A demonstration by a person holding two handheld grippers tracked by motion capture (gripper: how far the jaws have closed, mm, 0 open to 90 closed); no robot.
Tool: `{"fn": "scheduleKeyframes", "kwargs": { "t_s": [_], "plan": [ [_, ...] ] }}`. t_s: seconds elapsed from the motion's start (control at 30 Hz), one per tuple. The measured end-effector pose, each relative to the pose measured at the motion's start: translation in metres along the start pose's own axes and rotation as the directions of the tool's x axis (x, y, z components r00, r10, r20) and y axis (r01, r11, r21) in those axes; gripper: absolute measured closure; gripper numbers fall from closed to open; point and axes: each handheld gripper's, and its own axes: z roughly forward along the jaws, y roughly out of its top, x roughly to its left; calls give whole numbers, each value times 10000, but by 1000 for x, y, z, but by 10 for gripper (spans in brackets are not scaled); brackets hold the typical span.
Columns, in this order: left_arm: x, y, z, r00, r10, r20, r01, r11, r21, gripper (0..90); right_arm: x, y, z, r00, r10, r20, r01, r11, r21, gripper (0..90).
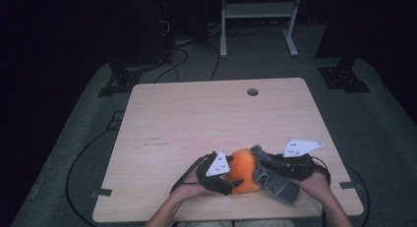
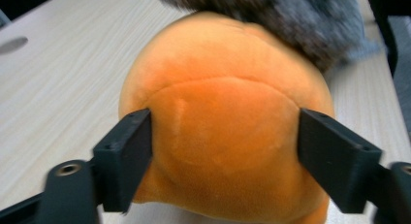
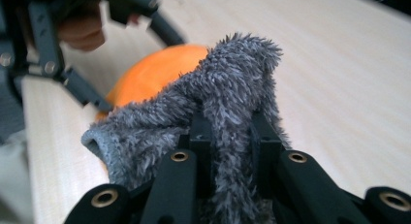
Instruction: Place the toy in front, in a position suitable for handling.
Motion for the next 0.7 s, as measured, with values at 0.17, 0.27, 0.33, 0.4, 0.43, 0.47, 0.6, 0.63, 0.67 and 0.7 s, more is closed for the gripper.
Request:
{"fn": "scheduleKeyframes", "kwargs": {
  "t_s": [0.17, 0.27, 0.33, 0.4, 0.43, 0.47, 0.6, 0.63, 0.67, 0.7],
  "plan": [
    [12, 7, -3, 9775, -2047, 517, 2065, 9779, -319, 92, 11, -1, 1, 9935, 38, -1139, -29, 10000, 79, 757],
    [6, 6, 10, 9840, -1731, 423, 1709, 9840, 513, 43, 20, 0, 1, 9924, -325, -1188, 352, 9992, 210, 756],
    [4, 7, 10, 9890, -1444, 312, 1429, 9887, 463, 98, 20, 0, 0, 9930, -386, -1118, 419, 9987, 278, 756],
    [1, 9, 8, 9956, -934, 31, 934, 9954, 208, 235, 17, -1, -1, 9934, -312, -1099, 346, 9990, 291, 756],
    [-1, 11, 7, 9986, -506, -140, 506, 9987, 26, 289, 15, -1, -2, 9944, -276, -1022, 308, 9991, 296, 756],
    [-2, 13, 6, 9995, -79, -295, 76, 9999, -108, 317, 14, -1, -3, 9949, -239, -977, 271, 9991, 311, 756],
    [-7, 23, 2, 9760, 1690, -1376, -1751, 9840, -339, 322, 15, 10, -20, 9971, -727, -235, 720, 9970, -297, 756],
    [-8, 23, 3, 9721, 1993, -1233, -2040, 9786, -262, 312, 17, 13, -22, 9973, -727, -65, 723, 9959, -551, 756],
    [-10, 22, 5, 9699, 2192, -1060, -2233, 9743, -284, 293, 20, 14, -21, 9960, -876, 181, 888, 9931, -760, 756],
    [-12, 22, 6, 9695, 2207, -1066, -2253, 9737, -332, 264, 23, 15, -16, 9930, -1098, 426, 1125, 9912, -694, 756]
  ]
}}
